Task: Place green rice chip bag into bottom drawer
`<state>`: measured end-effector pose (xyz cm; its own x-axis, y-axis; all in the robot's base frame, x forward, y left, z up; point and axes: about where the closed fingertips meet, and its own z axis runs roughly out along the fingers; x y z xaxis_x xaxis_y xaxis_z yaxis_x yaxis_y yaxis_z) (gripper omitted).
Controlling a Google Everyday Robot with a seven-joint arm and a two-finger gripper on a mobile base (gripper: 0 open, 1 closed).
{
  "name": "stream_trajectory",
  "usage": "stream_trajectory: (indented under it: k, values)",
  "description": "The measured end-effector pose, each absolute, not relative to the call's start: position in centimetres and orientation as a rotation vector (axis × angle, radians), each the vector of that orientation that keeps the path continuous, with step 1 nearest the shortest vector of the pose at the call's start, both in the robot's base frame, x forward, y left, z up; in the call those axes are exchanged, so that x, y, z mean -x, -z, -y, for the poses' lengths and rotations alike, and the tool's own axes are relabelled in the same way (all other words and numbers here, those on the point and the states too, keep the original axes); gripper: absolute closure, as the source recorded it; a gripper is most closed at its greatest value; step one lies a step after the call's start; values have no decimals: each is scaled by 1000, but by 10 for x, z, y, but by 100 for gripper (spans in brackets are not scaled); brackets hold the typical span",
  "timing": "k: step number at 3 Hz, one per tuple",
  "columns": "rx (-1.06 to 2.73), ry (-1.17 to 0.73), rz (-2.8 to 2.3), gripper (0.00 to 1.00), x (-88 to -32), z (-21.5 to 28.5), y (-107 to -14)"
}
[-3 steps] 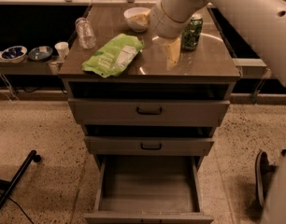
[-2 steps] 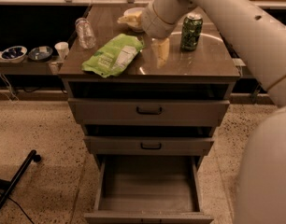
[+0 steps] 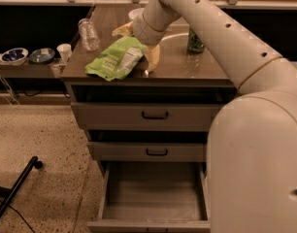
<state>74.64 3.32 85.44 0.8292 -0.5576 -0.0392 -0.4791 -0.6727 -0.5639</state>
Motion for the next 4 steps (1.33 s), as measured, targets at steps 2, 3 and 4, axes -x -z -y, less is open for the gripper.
stream_trajectory:
  k: [2, 3, 4]
  values:
    - [2449, 150, -737, 58, -752, -44, -841]
    - [2440, 118, -741, 81, -749, -43, -832]
    - [2350, 53, -728, 100, -734, -30, -837]
